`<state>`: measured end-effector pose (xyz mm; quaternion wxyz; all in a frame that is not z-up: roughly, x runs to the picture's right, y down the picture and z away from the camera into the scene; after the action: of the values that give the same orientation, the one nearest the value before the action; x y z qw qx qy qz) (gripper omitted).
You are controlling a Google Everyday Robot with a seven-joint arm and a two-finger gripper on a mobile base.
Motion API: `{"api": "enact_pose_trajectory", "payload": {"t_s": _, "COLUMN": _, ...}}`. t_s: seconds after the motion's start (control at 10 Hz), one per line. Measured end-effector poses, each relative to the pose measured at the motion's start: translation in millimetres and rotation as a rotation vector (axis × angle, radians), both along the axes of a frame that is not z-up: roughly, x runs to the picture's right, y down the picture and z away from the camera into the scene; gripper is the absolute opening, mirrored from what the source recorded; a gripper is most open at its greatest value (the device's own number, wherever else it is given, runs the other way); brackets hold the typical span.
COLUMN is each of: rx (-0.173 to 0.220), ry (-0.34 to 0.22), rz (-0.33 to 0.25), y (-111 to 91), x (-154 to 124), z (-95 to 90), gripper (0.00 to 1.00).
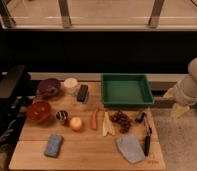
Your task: Place sponge in red bowl
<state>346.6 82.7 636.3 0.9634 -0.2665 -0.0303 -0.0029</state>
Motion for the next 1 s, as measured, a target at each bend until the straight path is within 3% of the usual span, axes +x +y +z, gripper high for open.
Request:
{"api": "enact_pose_trajectory", "payload": {"t_s": 0.8, "rx": 0.001, "ry": -0.001, "rz": 0.000, "y": -0.5, "x": 0.1, "z": 0.1, "gripper": 0.64}}
{"api": "enact_pose_trajectory", "payload": {"t_s": 1.0, "rx": -0.002, "ry": -0.036, "rz": -0.033, "y": -6.3, "x": -8.9, "z": 7.7, "gripper": 0.64}}
